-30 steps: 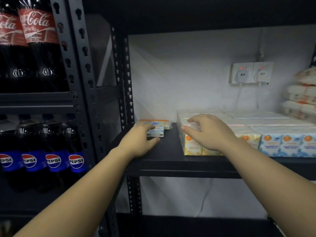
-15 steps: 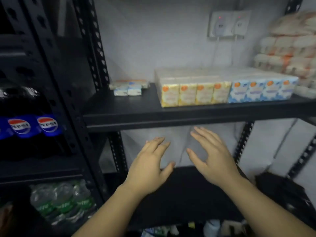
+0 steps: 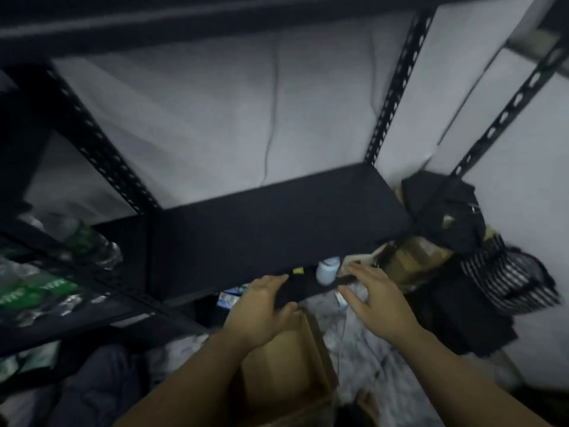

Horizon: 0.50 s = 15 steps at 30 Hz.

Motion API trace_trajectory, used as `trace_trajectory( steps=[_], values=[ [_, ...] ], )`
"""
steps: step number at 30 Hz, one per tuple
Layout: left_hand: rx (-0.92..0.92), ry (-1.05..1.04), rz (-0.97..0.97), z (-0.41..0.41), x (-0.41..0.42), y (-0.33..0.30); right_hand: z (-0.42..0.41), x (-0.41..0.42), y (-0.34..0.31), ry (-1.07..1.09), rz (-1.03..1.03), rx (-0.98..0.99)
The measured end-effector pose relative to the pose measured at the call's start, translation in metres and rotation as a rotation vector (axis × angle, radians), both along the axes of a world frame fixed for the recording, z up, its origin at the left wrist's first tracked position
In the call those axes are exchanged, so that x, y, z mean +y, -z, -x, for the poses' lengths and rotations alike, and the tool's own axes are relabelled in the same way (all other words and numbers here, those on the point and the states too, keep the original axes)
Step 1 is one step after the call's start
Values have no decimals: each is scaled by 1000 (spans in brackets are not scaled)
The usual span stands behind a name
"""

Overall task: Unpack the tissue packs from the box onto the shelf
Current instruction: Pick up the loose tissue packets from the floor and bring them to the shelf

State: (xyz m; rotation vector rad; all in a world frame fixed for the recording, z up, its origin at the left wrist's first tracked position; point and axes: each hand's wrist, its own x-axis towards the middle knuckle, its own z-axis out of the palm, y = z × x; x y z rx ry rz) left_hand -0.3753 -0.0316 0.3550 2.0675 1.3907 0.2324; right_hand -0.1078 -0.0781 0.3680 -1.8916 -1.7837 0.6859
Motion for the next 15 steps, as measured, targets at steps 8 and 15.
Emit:
trace_trajectory(
  steps=[8, 15],
  values=[
    [73, 69, 188, -104, -22, 149, -89, -39, 160, 195, 246, 69],
    [38, -160, 471, -193, -20, 310, -149, -45, 314, 325, 362, 165]
  ],
)
